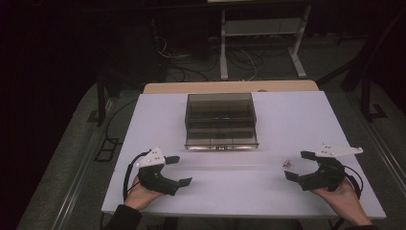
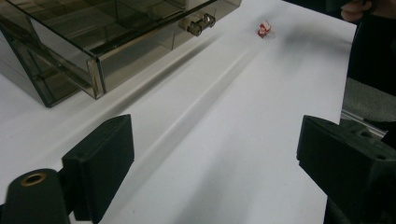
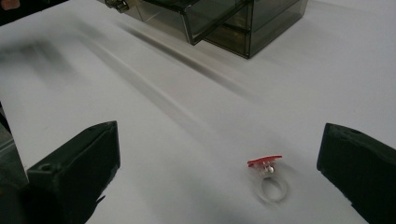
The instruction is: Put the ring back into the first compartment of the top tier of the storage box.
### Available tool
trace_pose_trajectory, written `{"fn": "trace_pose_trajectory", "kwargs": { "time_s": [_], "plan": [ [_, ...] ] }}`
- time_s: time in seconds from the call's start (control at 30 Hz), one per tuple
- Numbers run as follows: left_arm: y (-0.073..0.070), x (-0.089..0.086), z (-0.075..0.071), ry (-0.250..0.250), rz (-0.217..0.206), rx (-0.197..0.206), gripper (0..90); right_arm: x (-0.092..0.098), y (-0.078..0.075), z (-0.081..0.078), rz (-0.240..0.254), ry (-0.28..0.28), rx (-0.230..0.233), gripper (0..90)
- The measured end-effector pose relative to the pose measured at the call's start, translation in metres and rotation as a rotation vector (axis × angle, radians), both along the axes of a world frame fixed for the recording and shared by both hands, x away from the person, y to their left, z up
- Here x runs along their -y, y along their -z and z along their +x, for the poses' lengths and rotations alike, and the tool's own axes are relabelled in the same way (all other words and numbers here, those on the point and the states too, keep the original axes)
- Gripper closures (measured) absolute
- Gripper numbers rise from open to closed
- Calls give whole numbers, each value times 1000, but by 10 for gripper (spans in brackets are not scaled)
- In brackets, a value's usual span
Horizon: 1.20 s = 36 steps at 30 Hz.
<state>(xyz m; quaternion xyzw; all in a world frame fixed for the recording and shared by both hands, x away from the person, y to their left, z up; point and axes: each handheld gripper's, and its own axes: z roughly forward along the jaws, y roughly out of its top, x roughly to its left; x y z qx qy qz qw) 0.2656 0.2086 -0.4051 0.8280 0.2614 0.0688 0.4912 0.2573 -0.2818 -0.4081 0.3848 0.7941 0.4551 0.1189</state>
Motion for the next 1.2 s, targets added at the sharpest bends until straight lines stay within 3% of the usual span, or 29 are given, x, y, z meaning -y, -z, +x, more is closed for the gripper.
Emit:
{"fn": "trace_pose_trajectory", "kwargs": {
  "time_s": [0.47, 0.8, 1.2],
  "plan": [
    [5, -10, -6, -66, -46, 21, 20, 3, -10, 15, -74, -44, -22, 0],
    [9, -13, -6, -105, -77, 37, 17, 4, -4, 35, -106, -80, -73, 0],
    [9, -7, -6, -105, -92, 56, 17, 6, 5, 51, -132, -87, -105, 0]
  ]
}}
